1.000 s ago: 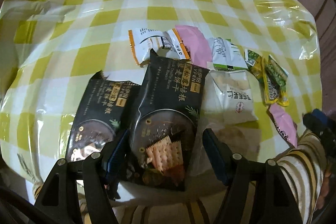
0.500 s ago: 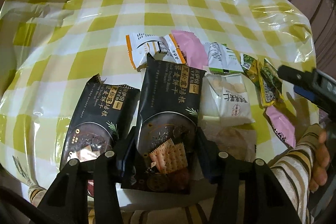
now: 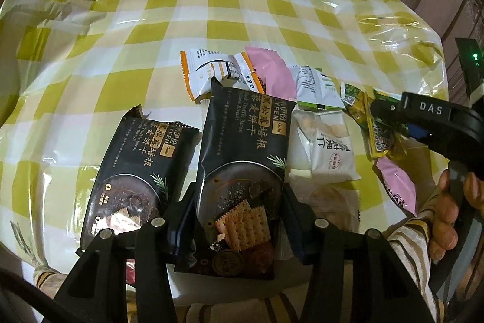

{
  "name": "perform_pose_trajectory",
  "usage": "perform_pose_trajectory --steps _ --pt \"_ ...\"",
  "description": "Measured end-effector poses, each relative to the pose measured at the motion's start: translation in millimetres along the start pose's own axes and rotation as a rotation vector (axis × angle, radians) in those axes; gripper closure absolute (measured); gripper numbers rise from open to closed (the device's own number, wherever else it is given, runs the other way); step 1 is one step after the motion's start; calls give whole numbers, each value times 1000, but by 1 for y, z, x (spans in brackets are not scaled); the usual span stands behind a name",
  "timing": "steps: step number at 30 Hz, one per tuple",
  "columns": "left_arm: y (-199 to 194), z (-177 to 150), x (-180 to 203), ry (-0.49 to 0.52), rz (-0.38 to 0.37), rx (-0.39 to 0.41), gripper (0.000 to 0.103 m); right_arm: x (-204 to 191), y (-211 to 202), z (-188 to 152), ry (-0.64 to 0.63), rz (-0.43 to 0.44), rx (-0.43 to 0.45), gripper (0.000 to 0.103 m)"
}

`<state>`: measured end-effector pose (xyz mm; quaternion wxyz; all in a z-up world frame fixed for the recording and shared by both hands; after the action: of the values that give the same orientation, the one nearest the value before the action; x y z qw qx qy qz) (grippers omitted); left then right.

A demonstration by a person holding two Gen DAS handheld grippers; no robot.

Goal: Organize snacks
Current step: 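Grasp the black cracker package with the left tool while the right tool grasps the green pea bag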

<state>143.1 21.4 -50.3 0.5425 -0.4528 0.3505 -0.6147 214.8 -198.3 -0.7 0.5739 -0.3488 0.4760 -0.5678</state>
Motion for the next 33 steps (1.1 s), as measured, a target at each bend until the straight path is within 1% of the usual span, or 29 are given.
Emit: perform_pose_trajectory --steps 1,4,8,11,18,21,25,28,33 --pt "0 0 0 0 -1 1 51 1 -1 -1 2 -3 3 54" --pt "-2 0 -1 -1 -4 9 51 1 -3 -4 -9 19 1 59" --pt "-7 -3 0 -4 -3 27 51 1 -9 -9 -28 40 15 59" --pt "-13 -4 1 -6 -1 50 51 2 -19 -13 -38 50 47 59" --pt "-35 -4 9 4 6 123 51 9 -40 -22 -54 76 90 59" --pt "-47 -3 21 22 8 157 51 15 -51 -27 -60 84 109 59" --pt "-55 -2 38 47 6 173 51 26 -63 -33 -62 95 121 59" --pt "-58 -3 53 56 -9 179 51 40 -71 -38 -58 108 120 59" --pt "-63 -3 90 99 -42 193 51 65 -86 -49 -48 115 129 59"
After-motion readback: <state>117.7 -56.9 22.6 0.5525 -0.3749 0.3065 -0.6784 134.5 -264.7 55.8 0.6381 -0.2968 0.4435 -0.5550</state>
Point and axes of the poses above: each gripper's, at about its wrist camera, not at the fingertips, and y roughly the way its jaws point, x to its right, z to its top, the point moved 1 cm from there along y, roughly the way its jaws point, and after that the axes turned 9 degrees about -x, right-handed, at the moved point
